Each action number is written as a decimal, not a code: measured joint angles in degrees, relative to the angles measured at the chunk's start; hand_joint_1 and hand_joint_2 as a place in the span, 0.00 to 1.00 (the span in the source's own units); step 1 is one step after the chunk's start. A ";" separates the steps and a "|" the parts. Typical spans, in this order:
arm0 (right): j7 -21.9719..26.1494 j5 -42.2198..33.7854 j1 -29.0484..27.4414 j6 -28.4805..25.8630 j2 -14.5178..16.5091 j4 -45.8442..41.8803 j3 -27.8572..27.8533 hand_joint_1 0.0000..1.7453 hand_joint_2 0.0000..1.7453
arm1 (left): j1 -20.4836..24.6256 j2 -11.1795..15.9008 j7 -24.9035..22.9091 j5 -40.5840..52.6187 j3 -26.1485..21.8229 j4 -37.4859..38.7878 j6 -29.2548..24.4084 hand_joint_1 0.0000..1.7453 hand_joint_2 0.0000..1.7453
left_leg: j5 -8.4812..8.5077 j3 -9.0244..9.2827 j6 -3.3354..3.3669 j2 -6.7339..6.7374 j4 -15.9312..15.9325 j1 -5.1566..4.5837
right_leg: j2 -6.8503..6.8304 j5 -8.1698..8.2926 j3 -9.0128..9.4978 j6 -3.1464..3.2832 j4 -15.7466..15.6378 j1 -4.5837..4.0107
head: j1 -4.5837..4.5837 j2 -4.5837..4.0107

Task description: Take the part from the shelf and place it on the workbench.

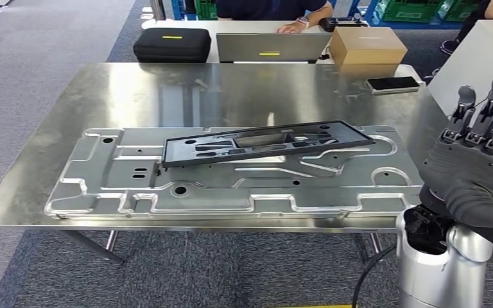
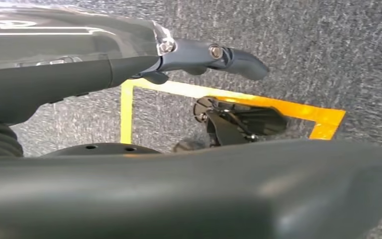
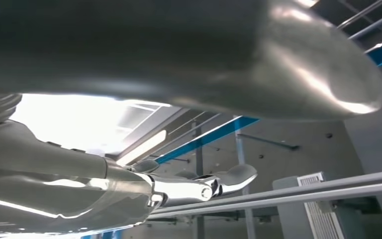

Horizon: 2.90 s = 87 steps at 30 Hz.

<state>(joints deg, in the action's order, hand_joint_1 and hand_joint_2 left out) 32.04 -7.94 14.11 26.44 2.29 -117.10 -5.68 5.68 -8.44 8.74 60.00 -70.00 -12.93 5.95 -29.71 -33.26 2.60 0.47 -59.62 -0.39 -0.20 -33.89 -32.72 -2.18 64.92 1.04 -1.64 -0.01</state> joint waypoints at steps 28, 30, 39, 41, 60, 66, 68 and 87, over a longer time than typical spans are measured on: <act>0.75 -1.07 -0.73 1.21 0.55 -0.08 -0.87 0.00 0.00 | 0.04 0.04 3.59 0.61 0.48 -0.01 0.05 0.00 0.00 | 0.45 0.64 -0.13 0.20 1.24 0.43 | -0.16 -4.26 -5.03 0.17 9.08 0.25 | -0.07 0.01; 1.03 -1.17 -0.88 1.27 0.57 -0.09 -1.13 0.00 0.00 | 0.03 0.04 3.81 0.78 0.52 -0.01 -0.07 0.00 0.00 | 0.61 0.47 -0.22 0.19 1.03 0.36 | -0.17 -0.70 -0.67 0.46 1.82 0.23 | -0.07 0.00; 1.40 -1.20 -1.30 1.79 1.46 -0.21 -1.58 0.00 0.00 | 0.05 0.29 3.76 1.89 0.82 -0.01 -1.24 0.00 0.00 | -3.83 -2.87 -2.89 -0.08 -5.59 0.50 | -0.44 3.04 1.54 2.87 -6.42 0.25 | -0.13 0.01; 1.54 -1.23 -1.64 1.83 1.69 -0.27 -1.65 0.00 0.00 | 0.02 0.31 3.74 1.90 0.90 -0.01 -1.30 0.00 0.00 | -7.92 -5.17 -3.39 -0.08 -12.84 0.76 | -0.55 3.67 0.57 2.98 -6.31 0.21 | -0.13 0.01; 3.30 -2.03 -4.68 3.07 2.71 -0.84 -2.08 0.00 0.00 | -0.13 1.13 3.69 -0.44 0.56 -0.01 1.39 0.00 0.00 | 0.01 2.12 -0.17 0.29 2.25 0.30 | -0.20 -0.90 -2.47 0.14 4.33 0.11 | -0.07 0.01; 3.37 -1.97 -4.83 3.28 2.72 -0.96 -2.09 0.00 0.00 | -0.10 1.15 3.13 -0.36 0.55 -0.01 1.13 0.00 0.00 | 0.47 1.26 -1.52 0.20 1.28 -0.04 | -0.18 2.06 3.39 1.27 -6.86 -0.07 | -0.09 0.01; 3.37 -1.95 -4.85 3.34 2.73 -0.97 -2.10 0.00 0.00 | -0.10 1.21 3.06 -0.22 0.55 -0.01 0.81 0.00 0.00 | -1.37 0.36 -2.27 0.07 -0.37 0.06 | -0.30 2.46 2.74 1.97 -7.07 0.26 | -0.13 0.00; 3.18 -2.14 -5.54 3.35 2.89 -0.92 -2.31 0.00 0.00 | -0.08 1.29 2.76 1.19 0.60 -0.01 -0.95 0.00 0.00 | -0.40 3.22 0.03 0.34 2.97 0.27 | -0.16 -4.41 -5.35 -0.21 6.83 0.08 | -0.04 0.01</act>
<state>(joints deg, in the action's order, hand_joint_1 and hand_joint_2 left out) 35.22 -10.08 8.56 29.80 5.18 -118.02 -7.99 5.61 -7.15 11.50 61.19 -69.40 -12.94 4.99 -30.12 -30.04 2.62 0.80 -56.65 -0.12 -0.37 -38.29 -38.08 -2.39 71.74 1.12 -1.68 0.00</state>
